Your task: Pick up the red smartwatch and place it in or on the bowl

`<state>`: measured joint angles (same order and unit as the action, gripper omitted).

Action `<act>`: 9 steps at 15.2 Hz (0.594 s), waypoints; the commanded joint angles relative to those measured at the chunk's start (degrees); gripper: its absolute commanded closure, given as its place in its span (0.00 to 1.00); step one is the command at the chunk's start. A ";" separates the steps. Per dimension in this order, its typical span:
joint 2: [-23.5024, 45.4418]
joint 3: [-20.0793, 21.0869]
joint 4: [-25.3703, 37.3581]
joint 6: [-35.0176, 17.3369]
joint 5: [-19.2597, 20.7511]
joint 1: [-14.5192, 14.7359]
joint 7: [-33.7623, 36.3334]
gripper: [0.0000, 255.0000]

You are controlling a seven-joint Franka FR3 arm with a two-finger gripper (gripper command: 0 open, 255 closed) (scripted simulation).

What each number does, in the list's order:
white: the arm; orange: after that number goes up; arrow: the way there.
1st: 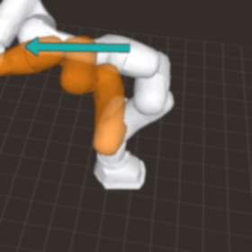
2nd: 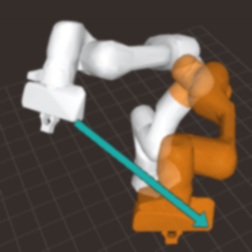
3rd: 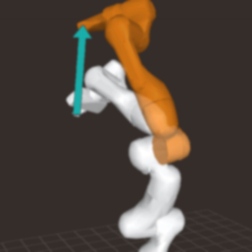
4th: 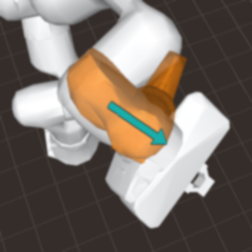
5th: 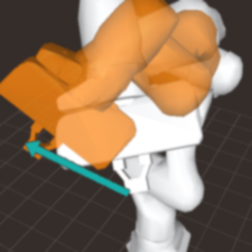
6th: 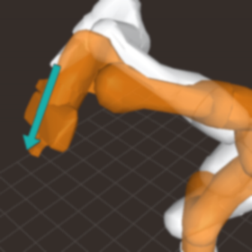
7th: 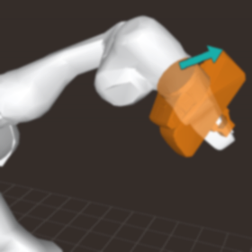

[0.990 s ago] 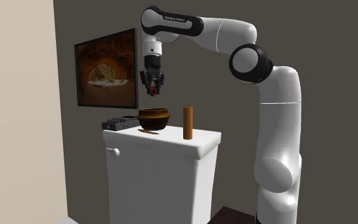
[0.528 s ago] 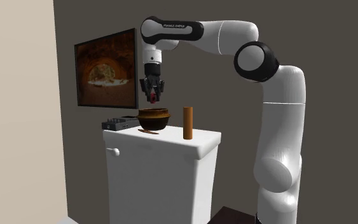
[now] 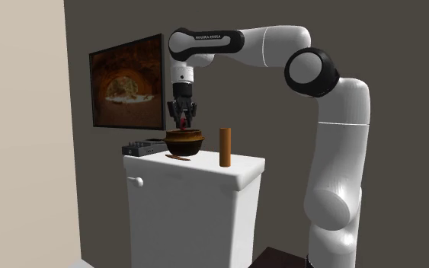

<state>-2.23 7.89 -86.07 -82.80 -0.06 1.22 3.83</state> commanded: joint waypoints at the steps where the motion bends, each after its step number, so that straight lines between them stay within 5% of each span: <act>1: -0.03 0.00 -0.08 -0.06 0.00 0.00 -0.01 1.00; 3: -0.02 0.00 -0.06 -0.05 0.00 0.00 -0.01 1.00; 4: -0.02 0.00 -0.06 -0.05 0.00 0.00 -0.01 0.00; 9: -0.02 0.00 -0.06 -0.05 0.00 0.00 -0.01 0.00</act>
<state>-2.25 7.89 -86.13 -82.85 -0.06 1.22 3.82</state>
